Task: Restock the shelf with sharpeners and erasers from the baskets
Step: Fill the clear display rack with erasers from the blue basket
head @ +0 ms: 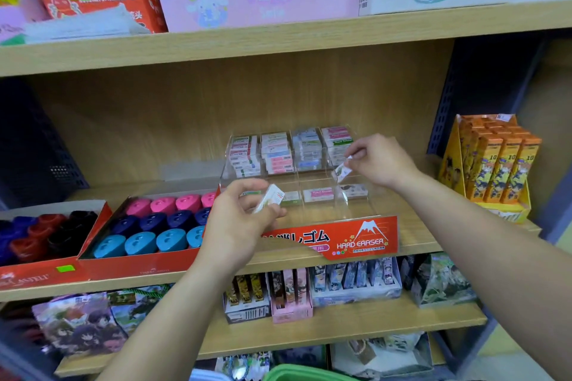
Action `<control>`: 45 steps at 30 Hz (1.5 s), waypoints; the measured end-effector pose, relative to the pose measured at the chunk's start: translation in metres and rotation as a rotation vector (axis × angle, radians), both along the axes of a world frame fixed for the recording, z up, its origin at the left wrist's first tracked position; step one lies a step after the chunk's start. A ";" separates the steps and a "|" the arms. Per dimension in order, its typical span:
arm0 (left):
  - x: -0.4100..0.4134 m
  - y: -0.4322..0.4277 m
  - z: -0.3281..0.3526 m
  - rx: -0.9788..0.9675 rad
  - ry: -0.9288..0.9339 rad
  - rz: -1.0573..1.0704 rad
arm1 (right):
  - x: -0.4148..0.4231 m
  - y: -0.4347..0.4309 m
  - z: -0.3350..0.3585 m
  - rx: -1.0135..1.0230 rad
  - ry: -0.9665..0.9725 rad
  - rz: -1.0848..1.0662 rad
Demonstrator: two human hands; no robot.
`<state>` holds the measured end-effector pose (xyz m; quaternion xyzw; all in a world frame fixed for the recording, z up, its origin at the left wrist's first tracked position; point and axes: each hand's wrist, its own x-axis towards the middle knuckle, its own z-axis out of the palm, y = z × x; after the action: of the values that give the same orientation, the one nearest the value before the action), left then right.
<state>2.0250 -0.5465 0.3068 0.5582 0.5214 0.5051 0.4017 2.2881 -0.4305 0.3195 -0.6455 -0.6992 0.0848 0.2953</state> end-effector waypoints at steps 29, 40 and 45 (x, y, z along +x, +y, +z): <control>0.008 -0.021 0.009 0.023 -0.153 -0.086 | -0.072 -0.093 -0.006 -0.052 0.634 0.513; 0.001 -0.007 -0.002 0.186 0.224 0.062 | -0.042 -0.086 0.001 0.033 0.618 0.344; -0.005 0.011 0.000 0.244 0.662 0.072 | 0.003 -0.044 0.010 0.238 0.328 0.032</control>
<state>2.0197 -0.5356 0.3069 0.7168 0.5785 0.3691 0.1234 2.2908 -0.4748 0.3297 -0.5723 -0.6571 0.1101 0.4780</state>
